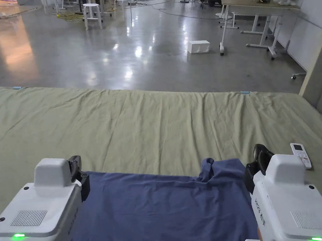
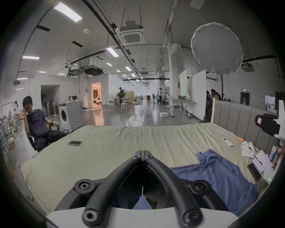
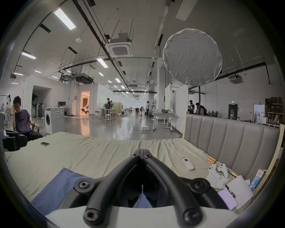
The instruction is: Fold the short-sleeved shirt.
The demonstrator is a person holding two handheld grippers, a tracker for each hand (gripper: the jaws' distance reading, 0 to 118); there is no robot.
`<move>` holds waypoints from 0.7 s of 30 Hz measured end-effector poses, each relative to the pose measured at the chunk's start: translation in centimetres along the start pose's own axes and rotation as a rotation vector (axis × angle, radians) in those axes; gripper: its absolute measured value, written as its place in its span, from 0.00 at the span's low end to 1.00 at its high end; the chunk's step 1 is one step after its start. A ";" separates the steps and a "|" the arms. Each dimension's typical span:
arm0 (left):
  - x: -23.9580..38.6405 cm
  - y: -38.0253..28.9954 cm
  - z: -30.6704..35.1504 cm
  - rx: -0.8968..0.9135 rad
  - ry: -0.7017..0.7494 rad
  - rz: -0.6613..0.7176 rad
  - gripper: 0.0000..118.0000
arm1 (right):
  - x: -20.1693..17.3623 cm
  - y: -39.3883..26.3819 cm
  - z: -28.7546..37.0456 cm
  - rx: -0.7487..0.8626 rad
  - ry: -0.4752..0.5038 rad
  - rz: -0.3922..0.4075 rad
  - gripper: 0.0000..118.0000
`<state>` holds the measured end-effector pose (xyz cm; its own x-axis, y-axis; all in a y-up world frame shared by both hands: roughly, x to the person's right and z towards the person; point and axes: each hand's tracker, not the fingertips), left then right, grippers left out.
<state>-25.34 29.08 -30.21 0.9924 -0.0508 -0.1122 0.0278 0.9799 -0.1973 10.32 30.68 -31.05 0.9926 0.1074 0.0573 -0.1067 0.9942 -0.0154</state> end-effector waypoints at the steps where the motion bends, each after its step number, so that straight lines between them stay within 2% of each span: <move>1: -0.2 0.1 -0.2 -0.008 -0.006 0.002 0.00 | 0.2 0.0 -0.1 -0.001 0.002 -0.008 0.00; 6: -1.7 -0.8 0.0 -0.073 -0.018 0.014 0.00 | 0.5 -0.4 -0.3 -0.020 0.014 -0.015 0.00; 14: -6.1 -6.3 2.0 -0.465 -0.115 0.031 0.00 | 0.2 -2.2 -0.8 -0.122 0.025 0.031 0.00; 16: -6.8 -8.2 2.7 -0.552 -0.101 0.030 0.00 | 0.1 -3.1 -0.8 -0.163 0.038 0.006 0.00; 18: -7.6 -10.0 3.0 -0.639 -0.082 0.016 0.01 | -0.2 -3.6 -0.9 -0.176 0.042 0.017 0.00; 19: -7.9 -10.9 3.0 -0.670 -0.072 0.015 0.03 | -0.4 -3.9 -0.8 -0.182 0.044 0.020 0.00; 20: -8.2 -11.6 3.0 -0.696 -0.062 0.015 0.09 | -0.6 -4.1 -0.7 -0.190 0.048 0.023 0.00; 21: -8.6 -12.2 3.0 -0.701 -0.064 0.012 0.21 | -0.7 -4.4 -0.7 -0.198 0.056 0.026 0.00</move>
<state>-33.82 18.16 -23.92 0.9978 -0.0083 -0.0653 -0.0459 0.6239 -0.7802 10.11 26.23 -31.71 0.9919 0.1268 -0.0017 -0.1243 0.9692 -0.2127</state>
